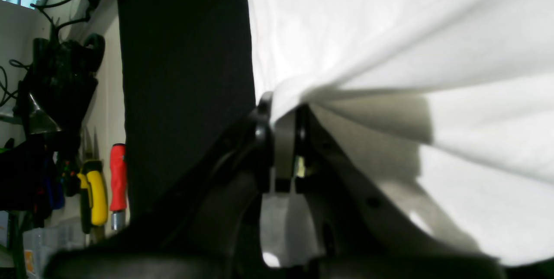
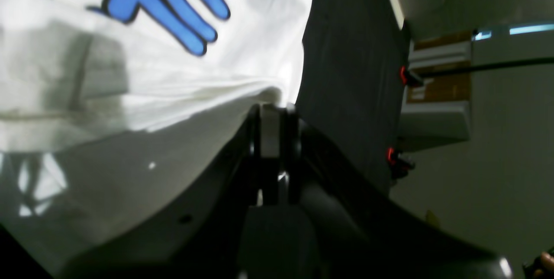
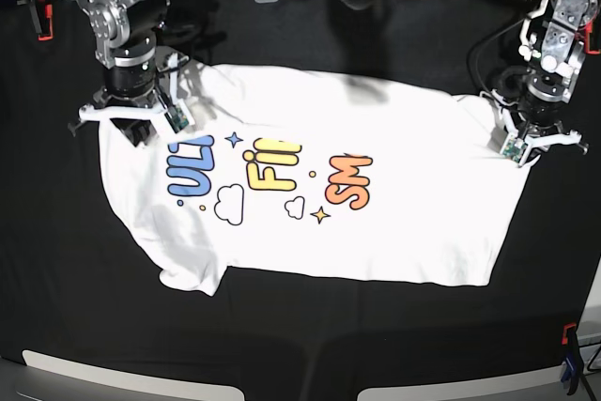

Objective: Layout the t-shirt on the table in an organized manner, then fold the t-shirt properly
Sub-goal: 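Lower both grippers onto the shirt's collar-side corners and grasp them, then lift the grasped corners with both grippers and pull them apart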

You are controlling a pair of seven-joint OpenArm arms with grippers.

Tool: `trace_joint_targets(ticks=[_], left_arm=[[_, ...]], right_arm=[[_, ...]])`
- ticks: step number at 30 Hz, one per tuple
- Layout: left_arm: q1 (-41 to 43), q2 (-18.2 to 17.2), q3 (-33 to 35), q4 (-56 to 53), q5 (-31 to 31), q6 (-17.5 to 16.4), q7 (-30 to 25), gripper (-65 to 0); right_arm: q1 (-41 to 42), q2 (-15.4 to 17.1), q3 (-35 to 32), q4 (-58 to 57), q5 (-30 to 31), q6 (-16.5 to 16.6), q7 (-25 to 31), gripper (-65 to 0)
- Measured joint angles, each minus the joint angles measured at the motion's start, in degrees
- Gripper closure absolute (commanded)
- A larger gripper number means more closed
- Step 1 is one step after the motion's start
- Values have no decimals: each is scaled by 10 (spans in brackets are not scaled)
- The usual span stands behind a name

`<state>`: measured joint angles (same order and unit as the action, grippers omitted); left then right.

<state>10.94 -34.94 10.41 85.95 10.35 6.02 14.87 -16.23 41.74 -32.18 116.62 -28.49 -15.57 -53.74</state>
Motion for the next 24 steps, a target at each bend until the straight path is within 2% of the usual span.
trace_joint_targets(ticks=[1,3,7,13,20,22,24], left_arm=[[0,0,0,0,0,0,1,0],[0,0,0,0,0,0,1,0],[0,0,0,0,0,0,1,0],[0,0,0,0,0,0,1,0],[0,0,0,0,0,-1,10,0],[0,0,0,0,0,-1,4,0],[0,0,0,0,0,-1,-1,0]], right_arm=[[-3,0,0,0,-15,0,-2,0],[-11,0,0,0,-52,-26,-14,0],[-28,0,0,0,-89,-39,-31,0],[-33,0,9,0,-88,-39,-31,0],[-55,-11,100,0,-85,-40,-25,0],[-66,-11,111,0,-61,-40,7,0],[-69,-11,109,0,-29,-39,12,0]])
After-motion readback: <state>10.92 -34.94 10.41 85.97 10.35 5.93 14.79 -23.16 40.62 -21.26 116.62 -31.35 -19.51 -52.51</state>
